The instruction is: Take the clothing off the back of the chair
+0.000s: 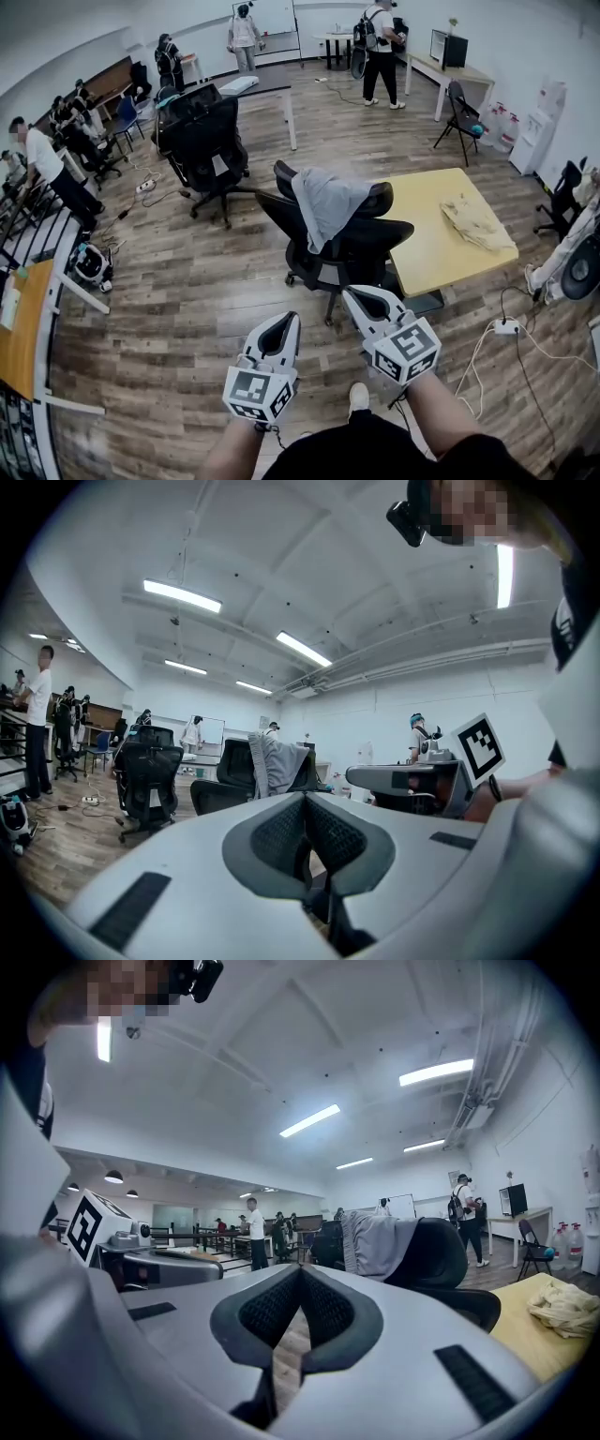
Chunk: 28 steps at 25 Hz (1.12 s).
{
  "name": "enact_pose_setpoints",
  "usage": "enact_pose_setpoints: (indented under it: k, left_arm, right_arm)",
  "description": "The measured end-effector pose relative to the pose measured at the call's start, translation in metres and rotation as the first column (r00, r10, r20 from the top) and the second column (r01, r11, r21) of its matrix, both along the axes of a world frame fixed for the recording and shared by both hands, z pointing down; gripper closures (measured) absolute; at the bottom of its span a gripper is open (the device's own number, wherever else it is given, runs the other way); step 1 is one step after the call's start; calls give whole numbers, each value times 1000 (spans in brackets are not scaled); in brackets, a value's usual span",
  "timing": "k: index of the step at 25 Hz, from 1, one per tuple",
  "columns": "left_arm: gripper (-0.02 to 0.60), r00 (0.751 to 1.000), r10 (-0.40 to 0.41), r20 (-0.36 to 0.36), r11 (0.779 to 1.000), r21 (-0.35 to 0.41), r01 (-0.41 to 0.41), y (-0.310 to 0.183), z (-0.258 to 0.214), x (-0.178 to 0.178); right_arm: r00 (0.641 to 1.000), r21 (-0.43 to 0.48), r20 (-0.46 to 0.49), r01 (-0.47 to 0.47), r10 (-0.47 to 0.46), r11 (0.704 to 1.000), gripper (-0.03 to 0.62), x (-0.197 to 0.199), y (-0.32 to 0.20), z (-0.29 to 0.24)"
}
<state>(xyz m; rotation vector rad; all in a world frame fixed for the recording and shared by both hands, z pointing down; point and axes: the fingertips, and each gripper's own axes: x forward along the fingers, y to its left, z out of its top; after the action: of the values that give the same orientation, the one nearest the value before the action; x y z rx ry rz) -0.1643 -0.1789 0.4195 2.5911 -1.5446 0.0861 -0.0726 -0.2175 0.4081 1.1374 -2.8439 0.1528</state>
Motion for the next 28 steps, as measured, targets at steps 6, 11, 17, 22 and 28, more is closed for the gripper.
enact_pose_setpoints:
  k: [6,11,17,22,28]
  left_arm:
    - [563,999,-27,21,1000,-13,27,-48,3,20]
    - [563,998,-60,27,998,-17,60,-87,4,36]
    - [454,993,-118,22,993,-23,119,-131,9,52]
    - [279,985,-169,34,985,-36,170,-161,15,62]
    - [180,974,-217,62,975,-40,220,-185,18,65]
  right_arm:
    - [1000,-9,9,26,-26,1000,582,22,-47,5]
    - [999,-19,22,39,-38,999,582,43,-83,7]
    - [998,-29,26,66,-65,997,582,69,-118,11]
    - [995,-35,19,96,-96,995,582,89,-137,15]
    - [993,-46,24,117,-116,992,582,104,-142,24]
